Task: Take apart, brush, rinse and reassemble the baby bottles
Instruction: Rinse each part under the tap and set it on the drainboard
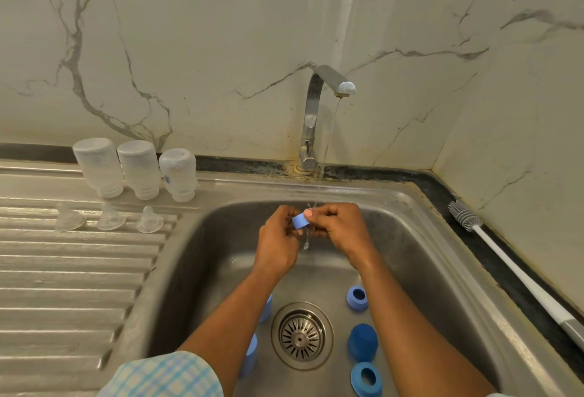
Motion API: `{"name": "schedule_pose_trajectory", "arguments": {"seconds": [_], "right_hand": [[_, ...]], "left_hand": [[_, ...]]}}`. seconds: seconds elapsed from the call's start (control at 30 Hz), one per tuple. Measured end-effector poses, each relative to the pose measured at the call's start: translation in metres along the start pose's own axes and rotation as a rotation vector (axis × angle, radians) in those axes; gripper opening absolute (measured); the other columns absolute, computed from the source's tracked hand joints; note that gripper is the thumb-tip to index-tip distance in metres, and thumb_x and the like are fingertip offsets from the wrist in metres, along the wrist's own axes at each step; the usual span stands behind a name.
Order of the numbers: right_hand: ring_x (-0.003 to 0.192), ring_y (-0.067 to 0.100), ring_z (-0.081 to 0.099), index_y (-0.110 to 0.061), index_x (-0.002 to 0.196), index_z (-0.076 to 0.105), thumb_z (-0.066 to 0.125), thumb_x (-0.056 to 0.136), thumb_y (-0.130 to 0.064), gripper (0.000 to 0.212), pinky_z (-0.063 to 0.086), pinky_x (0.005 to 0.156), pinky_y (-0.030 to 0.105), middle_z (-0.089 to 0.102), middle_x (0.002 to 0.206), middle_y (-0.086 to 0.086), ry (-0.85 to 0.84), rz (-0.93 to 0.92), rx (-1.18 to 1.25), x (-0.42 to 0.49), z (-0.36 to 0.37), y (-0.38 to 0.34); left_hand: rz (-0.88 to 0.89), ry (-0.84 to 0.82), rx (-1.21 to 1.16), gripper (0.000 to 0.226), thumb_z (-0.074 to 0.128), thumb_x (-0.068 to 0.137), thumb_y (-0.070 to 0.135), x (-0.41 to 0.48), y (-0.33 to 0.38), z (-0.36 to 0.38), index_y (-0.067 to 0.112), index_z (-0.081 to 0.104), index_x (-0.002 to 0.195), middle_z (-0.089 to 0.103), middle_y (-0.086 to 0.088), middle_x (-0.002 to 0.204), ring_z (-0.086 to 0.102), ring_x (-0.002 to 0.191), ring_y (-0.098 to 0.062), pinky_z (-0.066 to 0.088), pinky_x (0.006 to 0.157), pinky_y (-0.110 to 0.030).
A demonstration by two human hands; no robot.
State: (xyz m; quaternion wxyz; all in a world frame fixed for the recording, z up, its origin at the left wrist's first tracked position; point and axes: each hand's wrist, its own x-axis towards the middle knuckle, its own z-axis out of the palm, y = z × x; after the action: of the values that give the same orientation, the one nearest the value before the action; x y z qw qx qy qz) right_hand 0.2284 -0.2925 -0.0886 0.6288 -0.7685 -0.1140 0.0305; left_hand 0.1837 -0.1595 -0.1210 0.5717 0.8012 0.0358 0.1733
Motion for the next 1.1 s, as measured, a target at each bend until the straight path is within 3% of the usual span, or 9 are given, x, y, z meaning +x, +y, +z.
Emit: {"name": "schedule_pose_trajectory", "arguments": {"seconds": [0.2,0.27,0.37,0.47,0.63,0.73,0.8,0.93,1.1], "right_hand": [[0.078,0.011,0.072,-0.007,0.092,0.076,0.081,0.076,-0.008,0.017,0.056,0.07,0.017,0.076,0.085,0.002,0.04,-0.061,-0.045,0.0,-0.004,-0.001],[0.079,0.014,0.073,-0.004,0.091,0.076,0.079,0.079,-0.007,0.013,0.057,0.072,0.019,0.076,0.086,0.006,0.029,-0.056,0.012,0.0,-0.006,-0.001],[0.084,0.021,0.073,-0.004,0.09,0.075,0.074,0.084,-0.009,0.007,0.06,0.077,0.027,0.076,0.089,0.01,0.028,-0.033,0.055,0.001,-0.011,0.001],[0.089,0.021,0.073,-0.005,0.094,0.072,0.069,0.089,-0.006,0.006,0.06,0.08,0.032,0.075,0.094,0.01,0.029,0.019,0.1,0.003,-0.015,0.005],[0.081,0.021,0.072,-0.005,0.097,0.07,0.056,0.094,-0.001,0.015,0.061,0.067,0.028,0.073,0.095,0.014,0.09,0.078,0.094,0.005,-0.008,0.004],[0.079,0.029,0.071,-0.01,0.084,0.071,0.058,0.094,-0.003,0.018,0.062,0.07,0.041,0.073,0.091,0.017,0.147,0.068,-0.015,0.007,-0.006,0.007],[0.079,0.03,0.071,-0.013,0.078,0.072,0.063,0.092,-0.009,0.017,0.061,0.073,0.049,0.073,0.084,0.014,0.177,0.039,-0.098,0.008,-0.006,0.011],[0.075,0.03,0.072,-0.001,0.087,0.072,0.072,0.089,-0.028,0.027,0.061,0.072,0.046,0.073,0.081,0.015,0.077,0.046,-0.096,0.002,-0.002,0.005],[0.09,0.02,0.072,-0.009,0.109,0.072,0.076,0.083,-0.013,0.026,0.061,0.079,0.032,0.074,0.099,0.007,-0.101,0.061,-0.026,-0.002,-0.006,-0.001]], "left_hand": [[-0.079,-0.011,-0.17,0.043,0.082,0.08,0.014,-0.002,0.009,0.006,0.014,0.057,0.115,0.067,0.002,0.108,0.067,0.095,-0.011,0.053,0.074,-0.015],[-0.139,0.052,-0.239,0.046,0.084,0.078,0.011,-0.002,0.009,0.002,0.016,0.055,0.114,0.068,-0.001,0.109,0.067,0.096,-0.012,0.052,0.075,-0.017],[-0.231,0.008,-0.392,0.054,0.079,0.08,0.0,-0.002,0.012,-0.003,0.017,0.048,0.121,0.073,-0.004,0.108,0.072,0.087,-0.007,0.052,0.069,-0.016],[-0.247,-0.019,-0.451,0.064,0.075,0.08,-0.009,-0.003,0.014,-0.002,0.019,0.044,0.129,0.072,0.003,0.1,0.071,0.08,0.001,0.052,0.063,-0.012],[-0.225,-0.024,-0.393,0.077,0.074,0.078,-0.014,-0.002,0.015,0.002,0.009,0.041,0.143,0.071,-0.001,0.105,0.07,0.083,-0.001,0.054,0.066,-0.013],[-0.149,-0.047,-0.316,0.083,0.075,0.075,-0.015,-0.003,0.013,0.004,0.011,0.039,0.145,0.072,-0.005,0.112,0.071,0.096,-0.01,0.058,0.077,-0.019],[-0.091,-0.058,-0.246,0.083,0.074,0.076,-0.016,-0.004,0.014,0.004,0.015,0.039,0.144,0.071,0.0,0.108,0.07,0.096,-0.006,0.055,0.078,-0.014],[-0.007,-0.065,-0.148,0.077,0.068,0.082,-0.015,-0.006,0.015,0.006,0.019,0.039,0.144,0.071,-0.006,0.119,0.069,0.096,-0.003,0.053,0.077,-0.012],[-0.038,-0.002,-0.164,0.075,0.068,0.083,-0.014,-0.005,0.011,0.002,0.02,0.038,0.143,0.07,-0.004,0.116,0.068,0.095,-0.001,0.052,0.074,-0.01]]}}
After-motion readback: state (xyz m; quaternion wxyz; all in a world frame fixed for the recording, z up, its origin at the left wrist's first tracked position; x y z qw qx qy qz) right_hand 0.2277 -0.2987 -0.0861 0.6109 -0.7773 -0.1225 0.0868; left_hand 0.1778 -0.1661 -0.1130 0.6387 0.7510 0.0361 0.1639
